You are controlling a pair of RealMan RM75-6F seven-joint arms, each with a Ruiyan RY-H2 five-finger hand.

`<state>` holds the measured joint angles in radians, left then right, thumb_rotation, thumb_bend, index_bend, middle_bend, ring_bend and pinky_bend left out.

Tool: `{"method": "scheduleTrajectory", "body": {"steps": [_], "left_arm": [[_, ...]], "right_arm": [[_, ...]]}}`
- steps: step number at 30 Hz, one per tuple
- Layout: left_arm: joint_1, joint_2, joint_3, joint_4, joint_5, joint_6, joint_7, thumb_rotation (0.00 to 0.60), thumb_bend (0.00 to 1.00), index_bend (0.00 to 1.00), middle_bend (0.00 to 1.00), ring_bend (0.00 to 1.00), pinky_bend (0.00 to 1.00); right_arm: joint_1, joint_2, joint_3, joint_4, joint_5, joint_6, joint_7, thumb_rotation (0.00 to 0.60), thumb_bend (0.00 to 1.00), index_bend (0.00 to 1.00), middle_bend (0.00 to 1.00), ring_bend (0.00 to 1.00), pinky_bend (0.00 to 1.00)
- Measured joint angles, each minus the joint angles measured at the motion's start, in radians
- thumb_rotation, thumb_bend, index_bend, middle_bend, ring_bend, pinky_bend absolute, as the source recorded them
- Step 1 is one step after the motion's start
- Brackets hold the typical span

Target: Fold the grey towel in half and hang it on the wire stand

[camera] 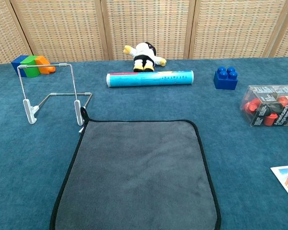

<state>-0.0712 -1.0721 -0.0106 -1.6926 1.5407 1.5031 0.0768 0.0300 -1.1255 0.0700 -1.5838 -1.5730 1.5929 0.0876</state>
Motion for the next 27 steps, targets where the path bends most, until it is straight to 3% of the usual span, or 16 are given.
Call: {"method": "scheduleTrajectory", "body": {"steps": [17, 20, 24, 27], "left_arm": [[-0.039, -0.043, -0.012, 0.056, 0.032, -0.024, 0.006, 0.6, 0.21, 0.02, 0.0, 0.0, 0.0], [-0.077, -0.084, -0.015, 0.133, 0.079, -0.043, -0.002, 0.6, 0.22, 0.08, 0.0, 0.0, 0.0], [-0.154, -0.161, -0.007, 0.295, 0.195, -0.065, -0.054, 0.6, 0.24, 0.26, 0.0, 0.0, 0.0], [-0.209, -0.226, 0.007, 0.436, 0.29, -0.065, -0.138, 0.6, 0.24, 0.3, 0.0, 0.0, 0.0]], "right_arm": [[0.0, -0.001, 0.006, -0.006, 0.01, 0.002, -0.015, 0.6, 0.0, 0.0, 0.0, 0.0, 0.0], [0.002, 0.0, 0.007, -0.011, 0.013, -0.003, -0.015, 0.6, 0.0, 0.0, 0.0, 0.0, 0.0], [0.007, 0.001, 0.013, -0.014, 0.026, -0.014, -0.03, 0.6, 0.0, 0.0, 0.0, 0.0, 0.0], [0.008, 0.0, 0.021, -0.017, 0.043, -0.017, -0.042, 0.6, 0.0, 0.0, 0.0, 0.0, 0.0]]}}
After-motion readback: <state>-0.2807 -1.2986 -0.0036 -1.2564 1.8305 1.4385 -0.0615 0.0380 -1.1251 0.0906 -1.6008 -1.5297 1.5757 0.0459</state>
